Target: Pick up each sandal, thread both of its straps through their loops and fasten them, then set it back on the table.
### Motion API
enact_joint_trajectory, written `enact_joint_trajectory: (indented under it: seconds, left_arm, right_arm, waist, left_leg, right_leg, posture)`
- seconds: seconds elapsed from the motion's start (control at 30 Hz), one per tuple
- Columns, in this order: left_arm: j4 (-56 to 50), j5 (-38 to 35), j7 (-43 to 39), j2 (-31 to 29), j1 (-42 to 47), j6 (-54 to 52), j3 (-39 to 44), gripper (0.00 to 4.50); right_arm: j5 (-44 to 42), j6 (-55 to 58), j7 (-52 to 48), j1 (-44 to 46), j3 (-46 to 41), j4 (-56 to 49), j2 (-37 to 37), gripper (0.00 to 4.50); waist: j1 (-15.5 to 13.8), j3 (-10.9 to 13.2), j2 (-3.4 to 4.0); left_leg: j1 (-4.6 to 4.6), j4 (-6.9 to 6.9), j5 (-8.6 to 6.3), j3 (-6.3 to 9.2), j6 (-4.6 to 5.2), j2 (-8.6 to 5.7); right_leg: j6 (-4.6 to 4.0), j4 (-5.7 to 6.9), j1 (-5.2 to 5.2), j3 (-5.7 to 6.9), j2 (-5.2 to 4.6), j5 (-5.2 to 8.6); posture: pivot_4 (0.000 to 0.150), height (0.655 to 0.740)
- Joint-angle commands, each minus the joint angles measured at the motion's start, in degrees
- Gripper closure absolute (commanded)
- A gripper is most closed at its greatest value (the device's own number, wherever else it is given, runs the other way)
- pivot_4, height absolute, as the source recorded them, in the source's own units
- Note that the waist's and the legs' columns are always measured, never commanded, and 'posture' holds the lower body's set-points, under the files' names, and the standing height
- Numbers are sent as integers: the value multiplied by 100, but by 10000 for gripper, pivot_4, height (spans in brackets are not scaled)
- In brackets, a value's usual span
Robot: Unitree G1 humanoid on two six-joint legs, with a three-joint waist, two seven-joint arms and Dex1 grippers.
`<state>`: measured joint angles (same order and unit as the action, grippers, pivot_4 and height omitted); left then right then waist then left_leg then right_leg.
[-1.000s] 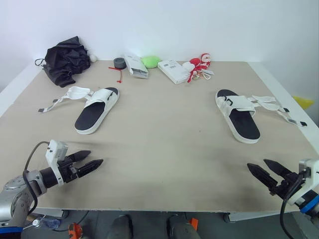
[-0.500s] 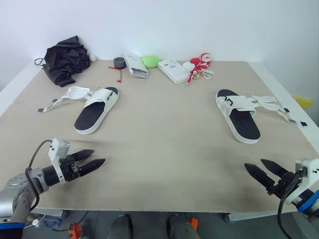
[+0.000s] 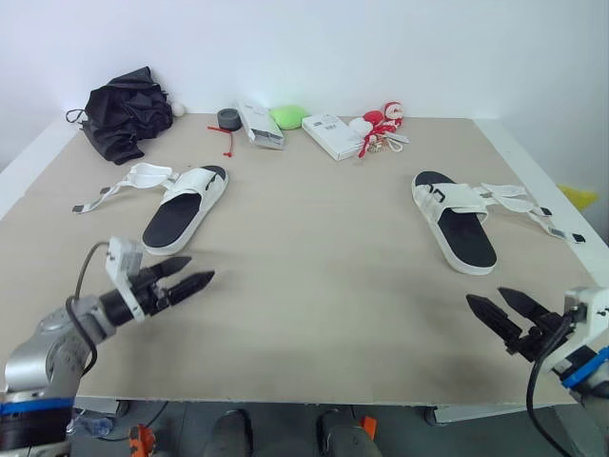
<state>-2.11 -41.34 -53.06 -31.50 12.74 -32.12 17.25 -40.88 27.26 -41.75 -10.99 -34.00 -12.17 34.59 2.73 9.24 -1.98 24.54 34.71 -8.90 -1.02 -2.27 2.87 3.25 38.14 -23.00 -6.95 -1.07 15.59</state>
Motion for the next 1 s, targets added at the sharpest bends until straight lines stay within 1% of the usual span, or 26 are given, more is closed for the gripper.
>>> enact_joint_trajectory:
  seconds: [0.03,0.1,0.23,0.3,0.47,0.53,0.6,0.67,0.83,1.0]
  left_arm:
    - [-31,-285,-178,166,561,110,-46,0]
    - [54,-142,-127,337,848,327,-177,0]
    - [478,463,194,672,1527,689,-663,0]
    - [696,718,379,790,1752,793,-848,0]
    - [811,1147,394,999,2057,909,-1388,0]
    - [881,1392,323,1040,2211,981,-1661,0]
    - [952,1517,278,1073,2343,1053,-1806,0]
    - [1029,1582,235,1128,2474,1136,-1880,0]
    - [993,1499,-201,1217,2724,1093,-2034,0]
    - [1327,1625,-222,1291,3053,1227,-1969,0]
  right_arm:
    - [44,79,430,453,120,-205,55,1584]
    - [382,78,721,669,376,-171,68,1584]
    - [1090,174,1701,1673,875,490,-37,1584]
    - [1317,158,2018,2108,1006,828,-98,1584]
    - [1752,-45,2214,3142,1386,1764,-182,1584]
    - [2017,-204,2257,3671,1592,2448,-206,1584]
    - [2175,-328,2206,4016,1752,2904,-230,1584]
    - [2297,-491,2173,4312,1839,3323,-267,1584]
    - [2564,-979,2129,5050,1951,4509,-309,1584]
    - [2770,-1570,2165,5754,1996,5730,-381,1584]
  waist:
    - [7,0,0]
    - [13,-1,-1]
    - [9,0,-2]
    - [4,1,0]
    - [10,2,0]
    - [6,2,0]
    - [5,2,0]
    - [6,3,0]
    - [6,4,2]
    - [12,4,2]
  left_leg:
    - [6,5,0,3,0,0]
    - [6,5,0,3,-1,0]
    - [13,6,1,19,-1,0]
    - [21,13,6,27,0,-1]
    - [30,12,5,34,0,-3]
    - [36,14,5,34,0,-6]
    - [43,15,5,40,0,-7]
    - [46,15,5,43,1,-7]
    - [58,14,4,51,1,-10]
    - [57,17,6,56,1,-11]
  right_leg:
    - [17,0,-2,-1,3,-10]
    - [29,-1,-1,-2,5,-16]
    - [36,0,-3,-3,15,-20]
    - [40,0,-6,-3,19,-28]
    - [43,-1,-7,-1,20,-29]
    - [40,-1,-12,-1,18,-33]
    - [29,-1,-16,2,20,-41]
    - [21,-1,-17,6,19,-46]
    - [18,-2,-22,13,17,-47]
    - [16,0,-21,17,18,-50]
  posture:
    - [1500,7380]
    - [1500,7380]
    - [1500,7380]
    - [1500,7380]
    - [1500,7380]
    - [1500,7380]
    - [1500,7380]
    - [1500,7380]
    - [1500,7380]
    - [1500,7380]
